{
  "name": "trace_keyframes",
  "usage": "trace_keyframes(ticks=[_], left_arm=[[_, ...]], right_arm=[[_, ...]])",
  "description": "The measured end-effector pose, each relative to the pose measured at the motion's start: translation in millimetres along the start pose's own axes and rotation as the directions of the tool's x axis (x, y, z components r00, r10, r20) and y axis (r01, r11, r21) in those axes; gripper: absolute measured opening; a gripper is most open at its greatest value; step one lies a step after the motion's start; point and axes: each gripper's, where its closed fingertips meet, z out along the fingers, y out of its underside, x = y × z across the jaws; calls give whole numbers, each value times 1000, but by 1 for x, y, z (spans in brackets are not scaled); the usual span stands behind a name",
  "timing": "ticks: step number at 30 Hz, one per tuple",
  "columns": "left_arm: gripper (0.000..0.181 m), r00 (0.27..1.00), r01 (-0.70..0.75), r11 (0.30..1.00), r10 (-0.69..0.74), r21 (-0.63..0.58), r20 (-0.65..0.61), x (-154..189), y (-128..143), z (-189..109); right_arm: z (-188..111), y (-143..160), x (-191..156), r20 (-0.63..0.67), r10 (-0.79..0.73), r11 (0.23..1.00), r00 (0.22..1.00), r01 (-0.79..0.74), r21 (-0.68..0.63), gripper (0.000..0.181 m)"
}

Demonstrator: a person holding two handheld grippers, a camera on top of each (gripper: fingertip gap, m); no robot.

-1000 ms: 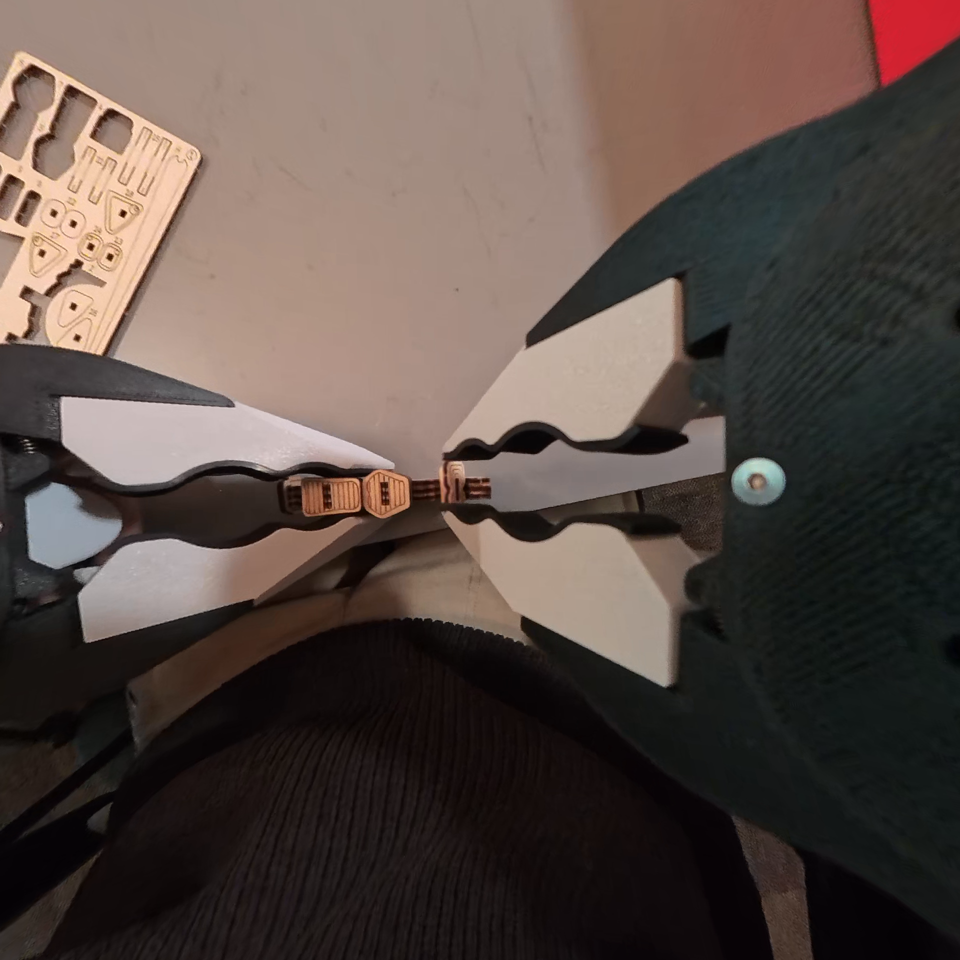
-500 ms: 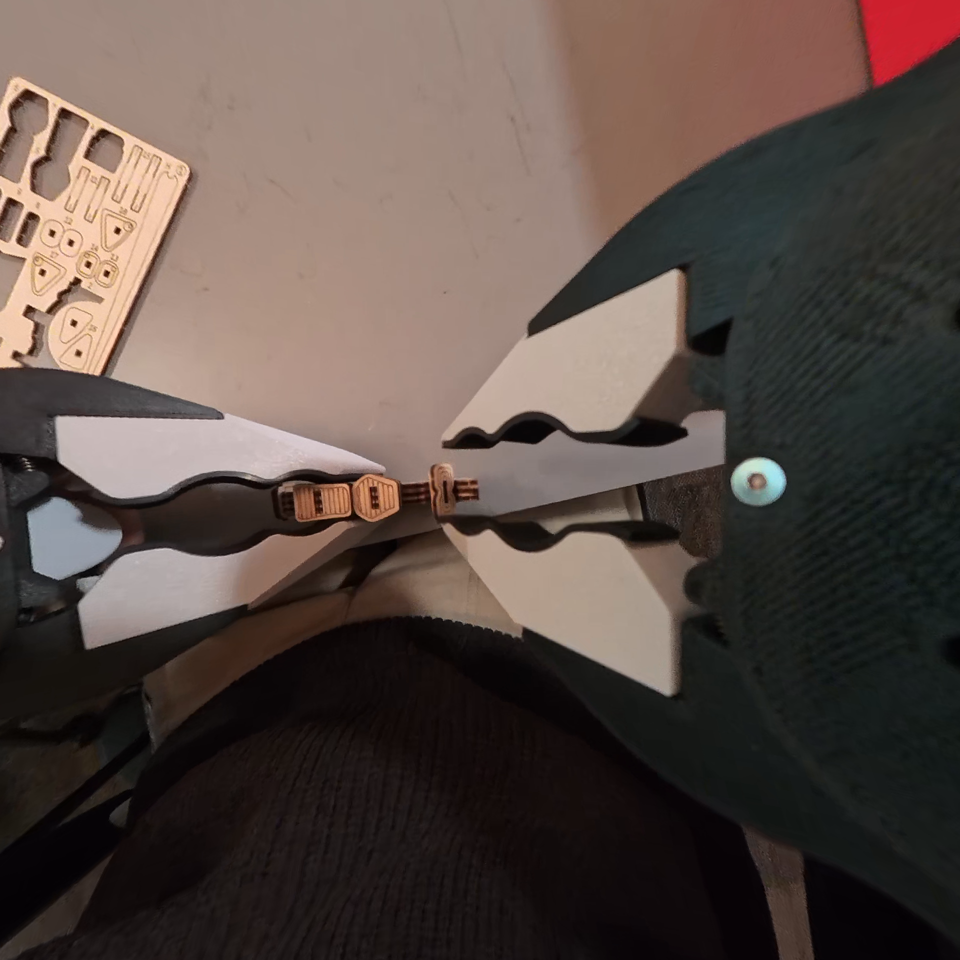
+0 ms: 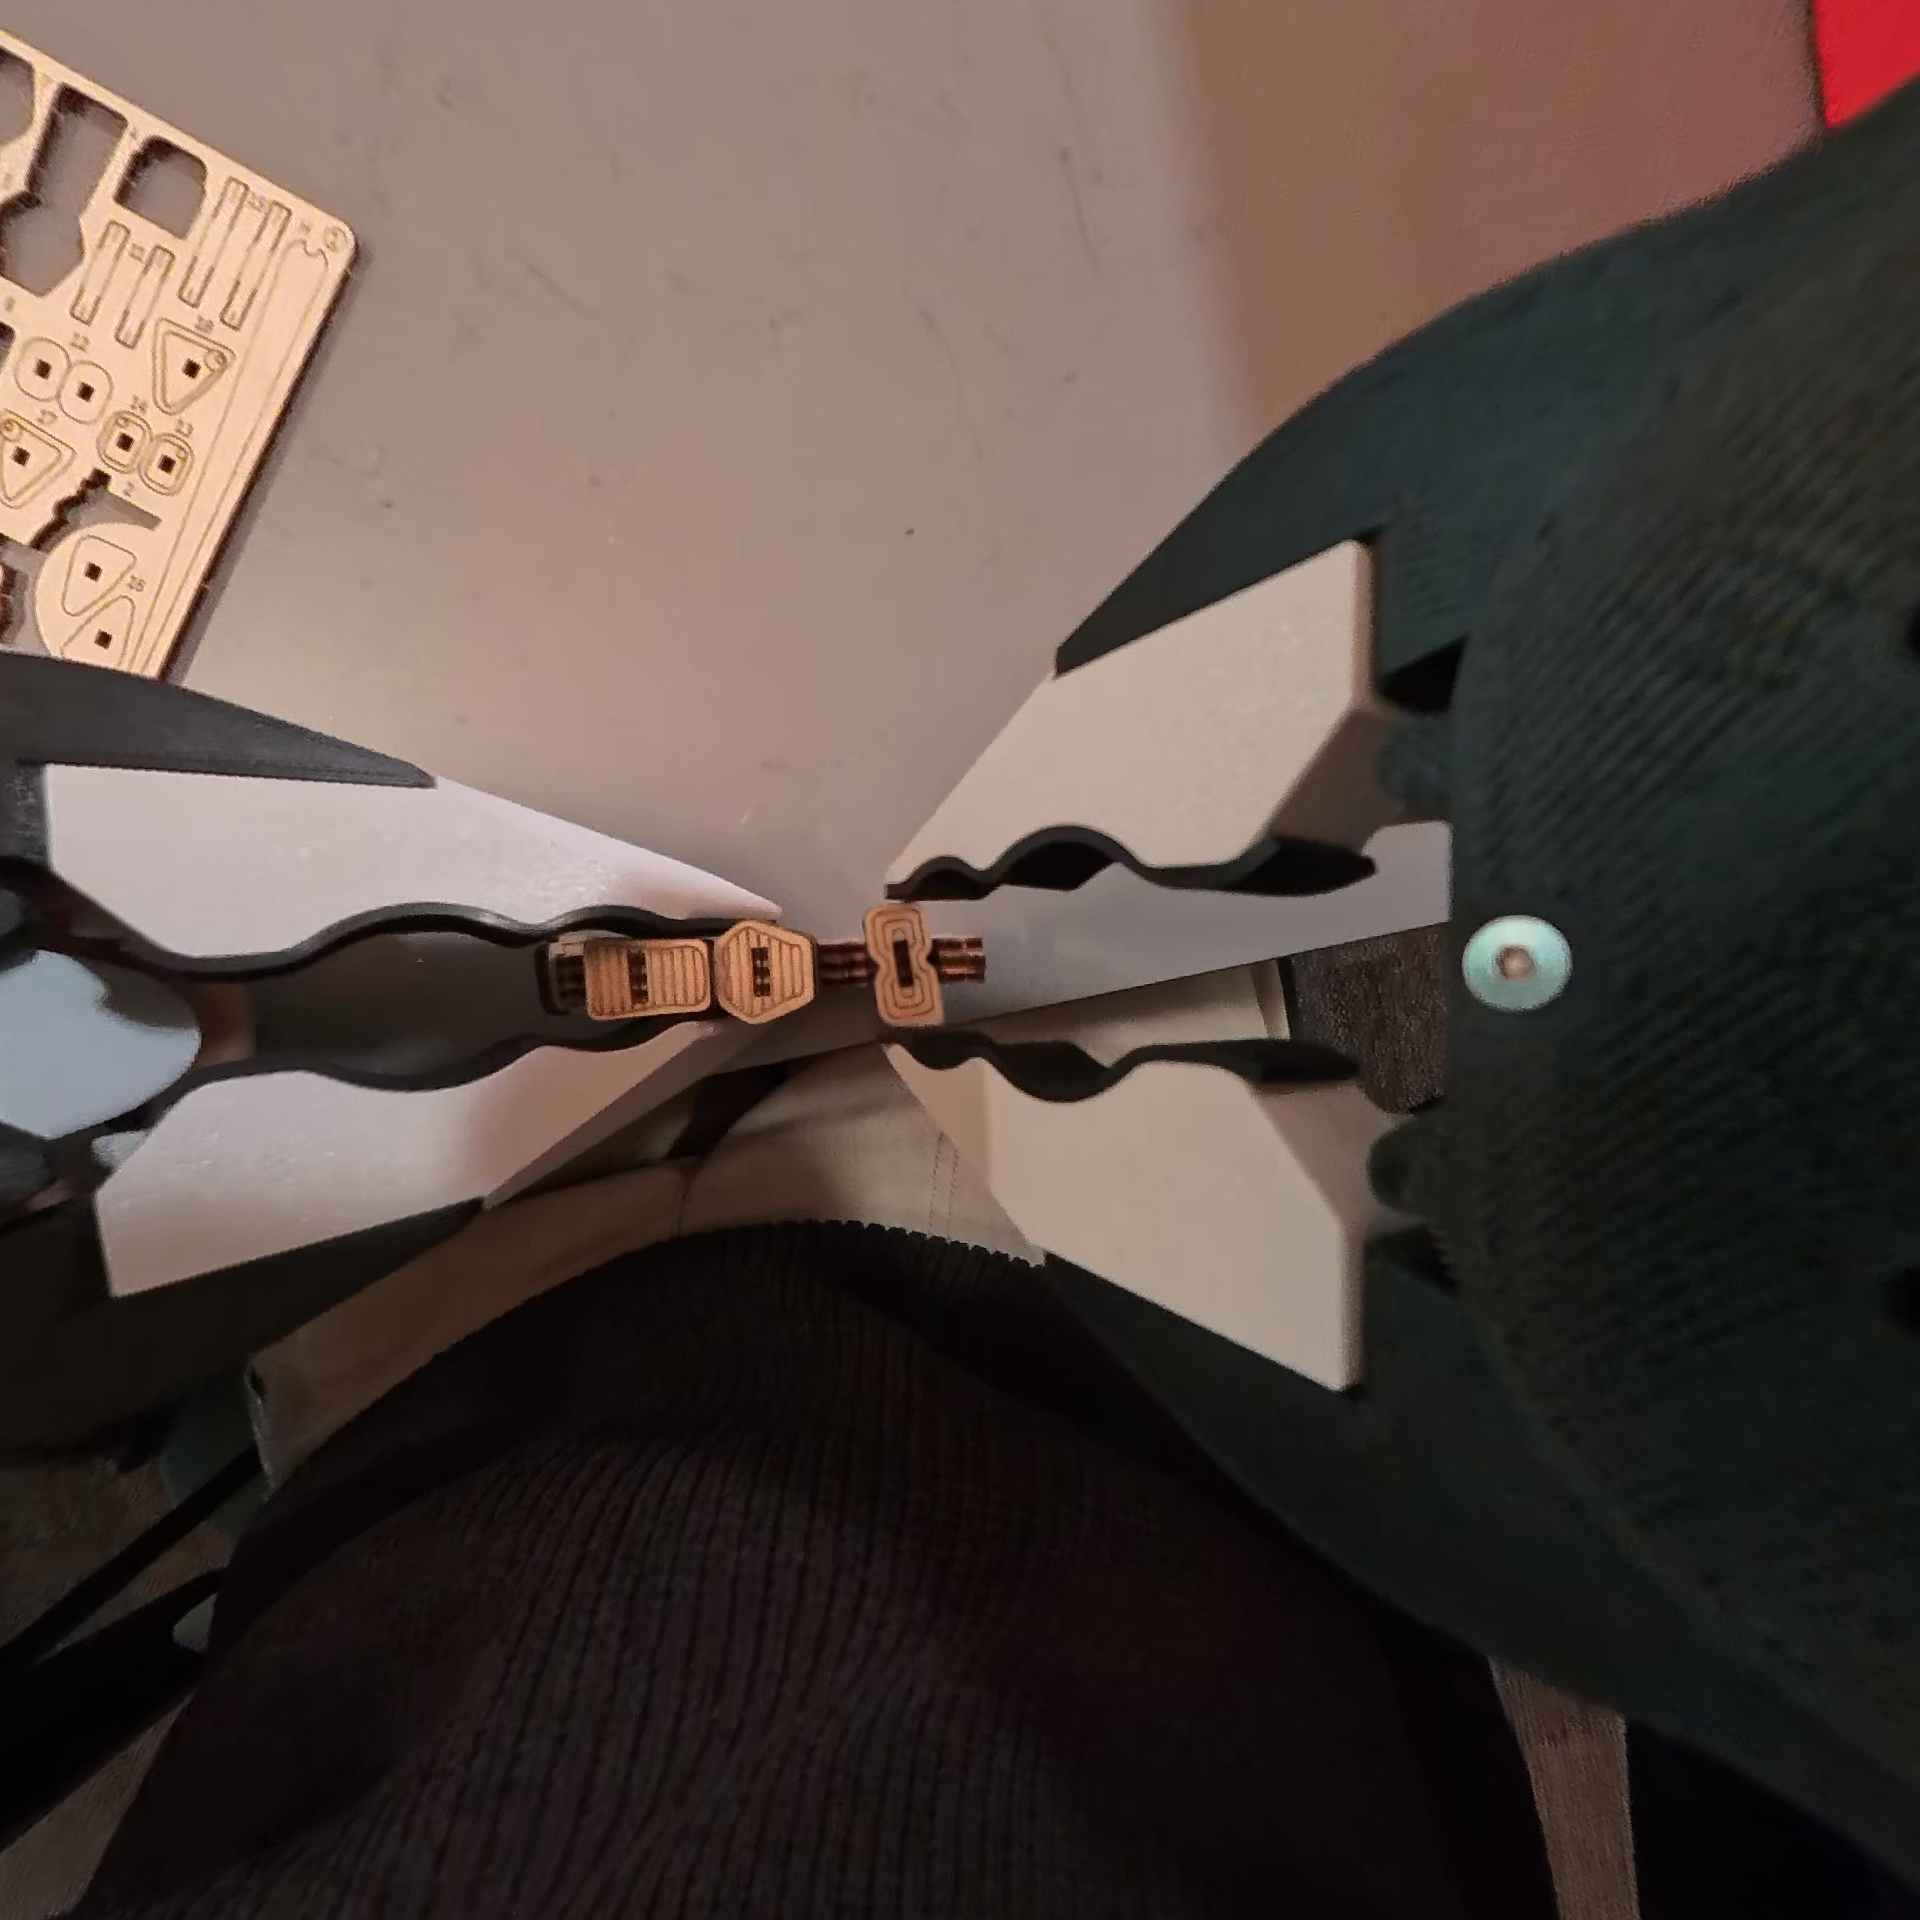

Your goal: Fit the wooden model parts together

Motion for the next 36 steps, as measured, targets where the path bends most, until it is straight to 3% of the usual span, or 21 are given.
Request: trace_keyframes(ticks=[32, 36], left_arm=[[14, 1000, -3, 1000, 3, 1, 4, 0, 0, 0], [14, 1000, -2, 1000, 2, 1, 3, 0, 0, 0]], right_arm=[[2, 0, 2, -95, -33, 995, 995, 24, -96, 20], [2, 1, 3, -95, -30, 995, 995, 22, -93, 27]])
